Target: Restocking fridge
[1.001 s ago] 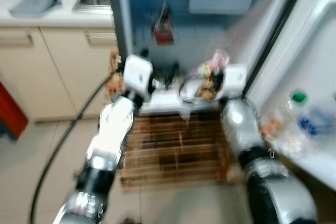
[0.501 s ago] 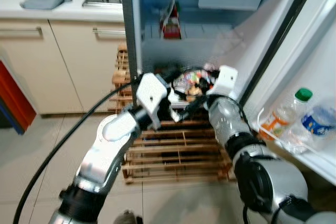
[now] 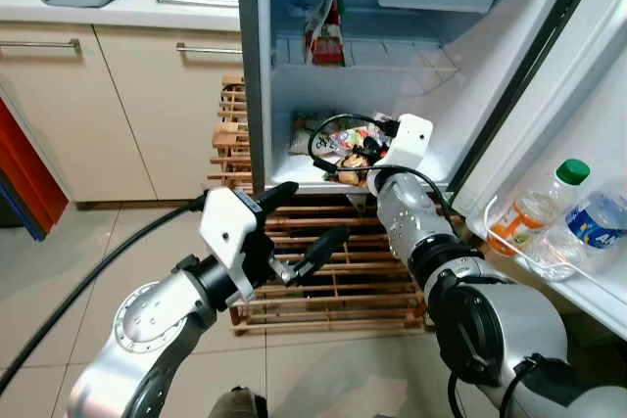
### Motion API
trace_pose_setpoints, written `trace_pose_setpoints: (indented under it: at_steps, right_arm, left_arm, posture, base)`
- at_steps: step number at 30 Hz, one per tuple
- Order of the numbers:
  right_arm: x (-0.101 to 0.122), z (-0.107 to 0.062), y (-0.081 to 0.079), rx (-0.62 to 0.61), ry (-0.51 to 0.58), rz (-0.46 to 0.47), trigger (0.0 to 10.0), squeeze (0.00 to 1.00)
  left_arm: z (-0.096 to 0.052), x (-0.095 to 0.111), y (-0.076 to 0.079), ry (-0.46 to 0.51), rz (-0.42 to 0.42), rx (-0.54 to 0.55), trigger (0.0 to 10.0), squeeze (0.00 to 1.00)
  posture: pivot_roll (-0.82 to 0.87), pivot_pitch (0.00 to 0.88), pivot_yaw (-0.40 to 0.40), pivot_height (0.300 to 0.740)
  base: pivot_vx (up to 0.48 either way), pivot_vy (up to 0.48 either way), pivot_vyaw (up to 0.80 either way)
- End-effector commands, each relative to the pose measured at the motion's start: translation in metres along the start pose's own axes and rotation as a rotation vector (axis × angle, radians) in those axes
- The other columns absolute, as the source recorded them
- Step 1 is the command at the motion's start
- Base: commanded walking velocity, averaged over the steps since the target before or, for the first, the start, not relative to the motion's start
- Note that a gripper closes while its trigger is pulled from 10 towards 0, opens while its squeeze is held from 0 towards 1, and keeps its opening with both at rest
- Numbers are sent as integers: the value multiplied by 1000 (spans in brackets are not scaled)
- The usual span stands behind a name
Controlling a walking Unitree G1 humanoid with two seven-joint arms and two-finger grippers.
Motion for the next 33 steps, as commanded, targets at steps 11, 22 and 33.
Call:
trace_pose_setpoints:
  at_steps: [11,22,33]
  right_arm:
    - [33,5,-8,1,114,59,0,0]
    - [27,3,-10,24,109,5,0,0]
    - [21,4,2,-28,63,109,0,0]
  left_arm:
    - [-10,-15,2,-144,37,157,10000,0]
    - [14,-7,-10,-74,60,227,10000,0]
    - [15,-4,-4,-62,71,235,10000,0]
  posture:
    - [186,109,-84,740]
    - [146,75,-72,740]
    - [163,81,-91,740]
  base:
    - [0,0,0]
    - [197,0,0]
    - [480,0,0]
Point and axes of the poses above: a point about 5 cm out from each wrist's last joint towards the gripper, its own z axis pointing out of the wrist towards the gripper, its own x axis along the axis of the wrist's last joint, y = z × x, the point moved 5 cm from there along z, pointing out of the wrist towards the gripper, and after that the axes turned 13 degrees about z, right-handed, at the moved point
